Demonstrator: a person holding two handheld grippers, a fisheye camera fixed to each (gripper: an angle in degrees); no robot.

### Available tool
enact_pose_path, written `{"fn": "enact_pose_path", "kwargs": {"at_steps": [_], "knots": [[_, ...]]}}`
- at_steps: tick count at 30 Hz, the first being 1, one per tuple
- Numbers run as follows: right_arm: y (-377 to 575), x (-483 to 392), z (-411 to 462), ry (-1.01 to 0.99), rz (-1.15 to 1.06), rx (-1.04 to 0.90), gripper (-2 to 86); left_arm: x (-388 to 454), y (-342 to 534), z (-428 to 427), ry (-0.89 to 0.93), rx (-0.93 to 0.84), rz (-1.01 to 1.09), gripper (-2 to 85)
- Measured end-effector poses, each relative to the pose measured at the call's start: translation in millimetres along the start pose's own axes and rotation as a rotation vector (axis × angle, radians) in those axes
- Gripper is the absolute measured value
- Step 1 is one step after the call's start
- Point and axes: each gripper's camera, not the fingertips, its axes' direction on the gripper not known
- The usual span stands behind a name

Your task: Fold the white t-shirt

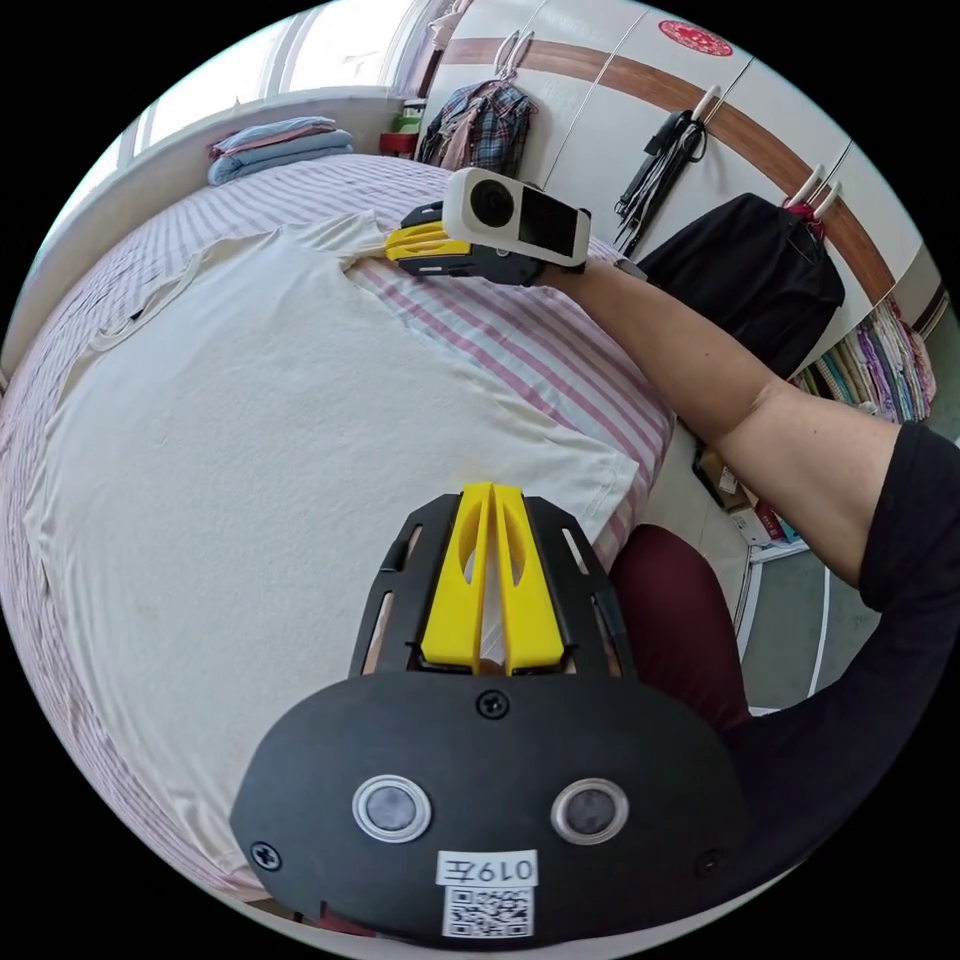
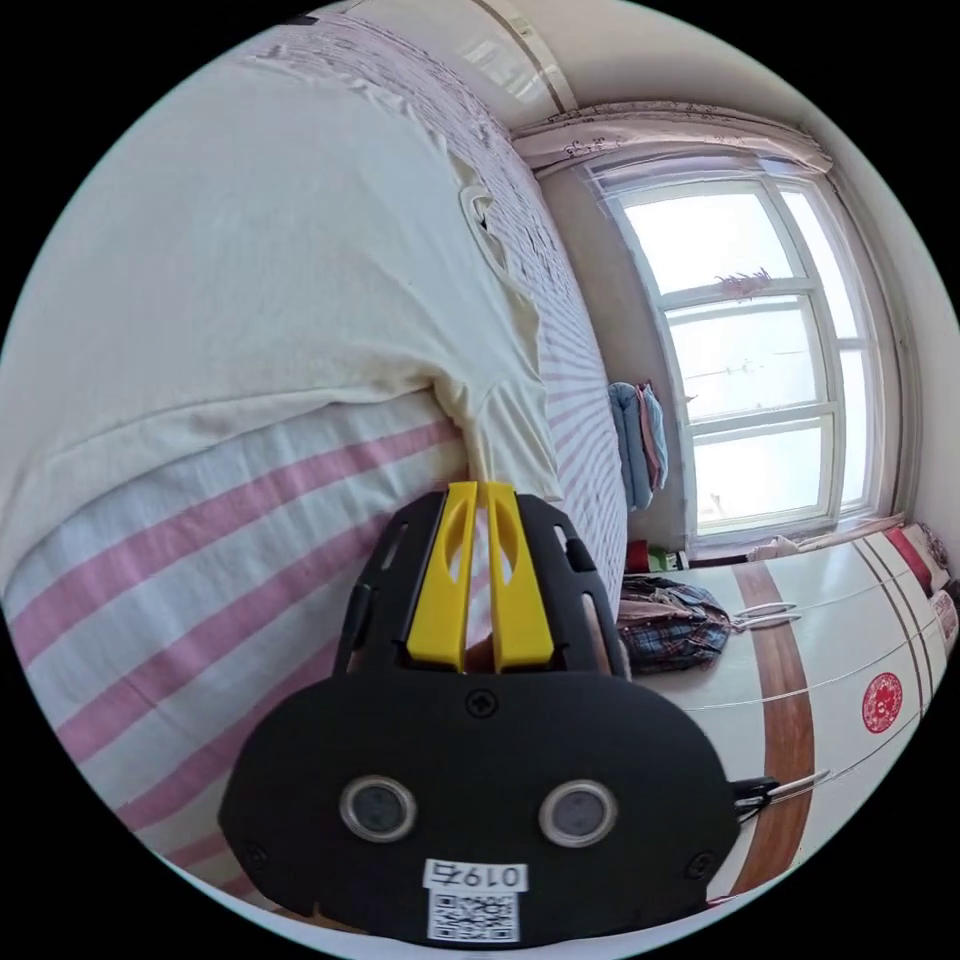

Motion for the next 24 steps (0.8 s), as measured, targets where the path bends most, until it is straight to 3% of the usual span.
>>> {"fn": "enact_pose_path", "kwargs": {"at_steps": [5,17,20,24], "knots": [[2,5,-10,-0.027,0.039,0.004,-0.4,-12,-9,7,0.041,-0.019,0.032,1.0],[6,-34,-41,0.148,-0.116,0.109,5.8,-58,-30,20,0.085,-0.018,0.021,1.1],[13,-29,-36,0.042,-0.109,0.156,3.1,-68,-37,24,0.091,-0.02,0.02,1.1],[39,37,-3,-0.322,0.334,0.167,-0.5,-81,-46,29,0.091,-0.025,0.019,1.2]]}}
